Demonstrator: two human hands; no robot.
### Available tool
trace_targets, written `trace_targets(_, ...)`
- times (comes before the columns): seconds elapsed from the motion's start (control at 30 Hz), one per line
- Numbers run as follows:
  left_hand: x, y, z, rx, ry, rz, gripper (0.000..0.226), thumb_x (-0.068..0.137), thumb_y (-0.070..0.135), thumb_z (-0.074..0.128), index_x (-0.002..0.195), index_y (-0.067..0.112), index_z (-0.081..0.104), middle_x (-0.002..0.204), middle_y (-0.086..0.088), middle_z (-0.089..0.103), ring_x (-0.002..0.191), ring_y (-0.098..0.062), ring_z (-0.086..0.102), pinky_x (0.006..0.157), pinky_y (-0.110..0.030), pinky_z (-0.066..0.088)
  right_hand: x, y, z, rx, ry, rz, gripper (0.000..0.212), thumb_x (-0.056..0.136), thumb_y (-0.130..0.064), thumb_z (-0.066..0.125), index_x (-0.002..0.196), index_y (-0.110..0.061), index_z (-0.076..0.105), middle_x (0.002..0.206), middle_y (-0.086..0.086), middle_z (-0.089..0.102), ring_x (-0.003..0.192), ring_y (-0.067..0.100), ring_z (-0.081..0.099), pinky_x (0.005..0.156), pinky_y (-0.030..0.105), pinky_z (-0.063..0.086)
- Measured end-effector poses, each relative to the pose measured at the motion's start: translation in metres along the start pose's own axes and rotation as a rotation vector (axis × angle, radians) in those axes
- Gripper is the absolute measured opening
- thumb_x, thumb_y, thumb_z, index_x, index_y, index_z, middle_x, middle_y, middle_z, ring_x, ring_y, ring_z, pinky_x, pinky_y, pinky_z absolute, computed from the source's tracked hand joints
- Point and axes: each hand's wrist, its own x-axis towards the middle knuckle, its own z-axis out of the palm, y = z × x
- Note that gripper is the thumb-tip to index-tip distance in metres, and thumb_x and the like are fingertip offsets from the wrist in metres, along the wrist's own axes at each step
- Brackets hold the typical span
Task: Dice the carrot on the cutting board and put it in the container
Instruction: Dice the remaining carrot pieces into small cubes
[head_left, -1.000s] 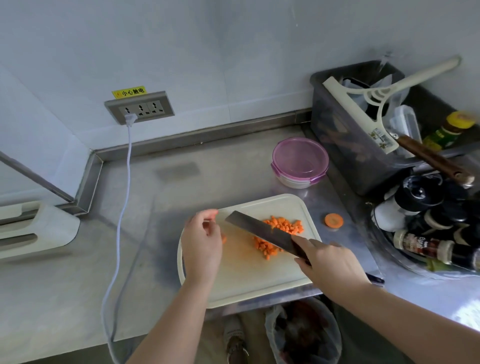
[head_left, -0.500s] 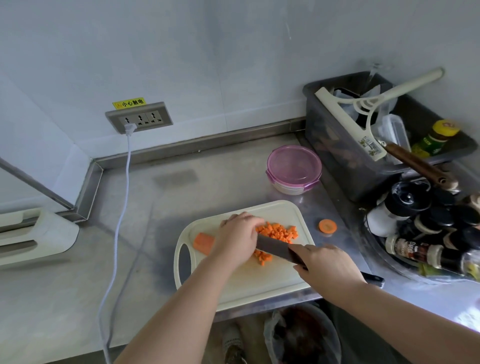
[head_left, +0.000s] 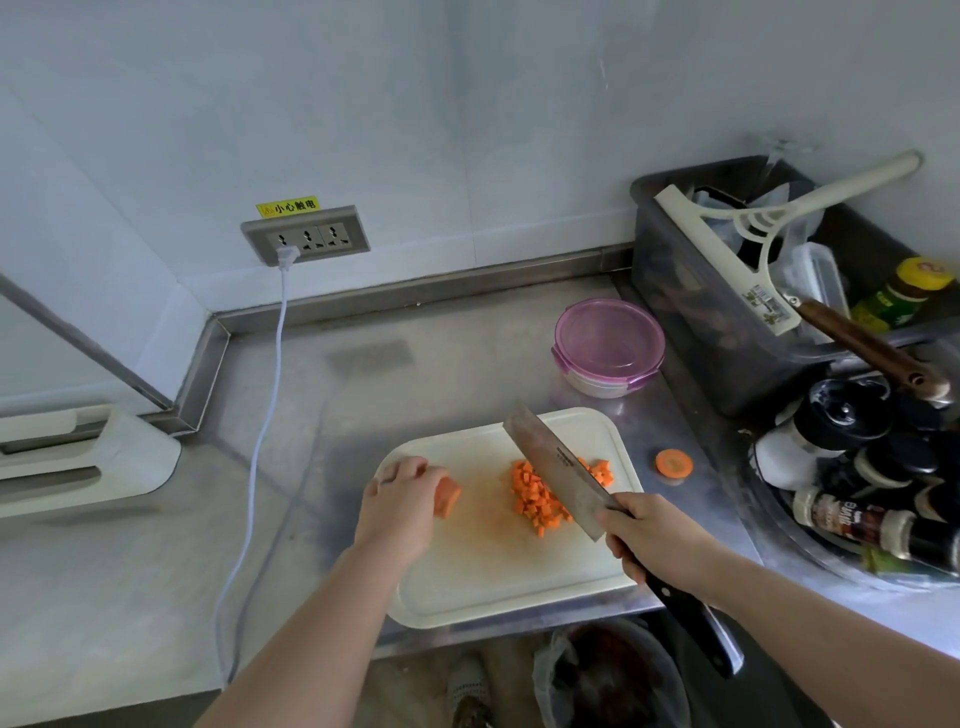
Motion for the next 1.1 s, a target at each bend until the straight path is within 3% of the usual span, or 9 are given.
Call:
trace_targets(0.13,0.008,-0.003,-0.001,0.127,-0.035,0.06,0.051,0.091,0.014,0.05,0.137,0.031,0.04,0.147,0.004,0.031,0.138,-0.023,0.026,0.112,-0.033,0.021,-0.001,-0.003,0.004,-0.007,0.002,0.01,0.024,0.098,-0.02,0.042,0.078,-0.01,0.05,0.06,-0.003,0.053,0.041,0.011,0.044,0.047,0.023,0.036)
trace_targets(0.27,0.011,-0.004,-0.005,0.187,-0.092,0.073,0.051,0.088,0.035,0.061,0.135,0.029,0.042,0.136,0.003,0.041,0.13,-0.023,0.036,0.109,-0.034,0.026,-0.002,-0.009,0.02,-0.016,-0.005,0.0,0.022,0.096,-0.017,0.042,0.076,-0.011,0.048,0.059,-0.004,0.053,0.04,0.012,0.045,0.046,0.023,0.037)
trace_targets(0.43,-0.017,0.012,0.003,0.086,-0.079,0.051,0.048,0.083,0.053,0.057,0.12,0.024,0.051,0.12,0.004,0.051,0.111,-0.021,0.054,0.099,-0.035,0.035,0.003,-0.009,0.055,-0.096,0.029,-0.03,0.023,0.095,-0.017,0.043,0.073,-0.011,0.045,0.065,0.004,0.053,0.043,0.014,0.046,0.044,0.022,0.037)
trace_targets(0.57,-0.036,0.029,0.017,-0.068,-0.038,-0.021,0.048,0.085,0.054,0.056,0.121,0.023,0.05,0.12,0.003,0.05,0.108,-0.022,0.056,0.09,-0.035,0.042,0.003,0.0,0.08,-0.314,0.095,-0.119,0.027,0.099,-0.024,0.04,0.071,-0.021,0.042,0.068,-0.001,0.05,0.061,0.014,0.048,0.057,0.027,0.039)
trace_targets(0.67,-0.043,0.029,0.023,-0.132,-0.006,-0.059,0.044,0.086,0.048,0.058,0.121,0.022,0.049,0.12,0.003,0.048,0.107,-0.022,0.055,0.085,-0.035,0.046,-0.001,0.003,0.091,-0.405,0.096,-0.137,0.02,0.1,-0.028,0.036,0.101,-0.02,0.054,0.091,0.003,0.063,0.083,0.022,0.059,0.075,0.035,0.051)
trace_targets(0.73,-0.045,0.025,0.025,-0.162,-0.005,-0.051,0.044,0.086,0.045,0.059,0.121,0.023,0.049,0.12,0.003,0.048,0.108,-0.022,0.054,0.086,-0.036,0.047,-0.002,0.003,0.093,-0.483,0.077,-0.133,0.027,0.101,-0.029,0.035,0.12,-0.02,0.051,0.102,0.006,0.064,0.092,0.025,0.061,0.079,0.038,0.051)
trace_targets(0.83,-0.048,0.021,0.025,-0.185,-0.003,-0.035,0.045,0.086,0.045,0.058,0.125,0.024,0.049,0.121,0.004,0.048,0.111,-0.021,0.052,0.09,-0.035,0.046,0.003,0.002,0.089,-0.564,0.065,-0.124,0.032,0.102,-0.028,0.031,0.128,-0.021,0.048,0.107,0.009,0.064,0.096,0.028,0.061,0.08,0.037,0.051)
trace_targets(0.97,-0.051,0.02,0.027,-0.21,0.013,-0.023,0.047,0.088,0.049,0.054,0.128,0.025,0.048,0.125,0.005,0.046,0.113,-0.02,0.052,0.092,-0.032,0.044,0.01,0.005,0.072,-0.557,0.115,-0.107,0.019,0.102,-0.025,0.032,0.096,-0.017,0.049,0.091,0.006,0.059,0.083,0.024,0.055,0.07,0.033,0.043)
trace_targets(1.1,-0.05,0.019,0.028,-0.211,0.024,-0.024,0.047,0.088,0.048,0.054,0.129,0.026,0.048,0.127,0.005,0.045,0.115,-0.02,0.05,0.094,-0.032,0.043,0.013,0.004,0.057,-0.561,0.179,-0.08,0.03,0.101,-0.022,0.034,0.072,-0.024,0.034,0.07,-0.003,0.045,0.064,0.015,0.043,0.05,0.022,0.028)
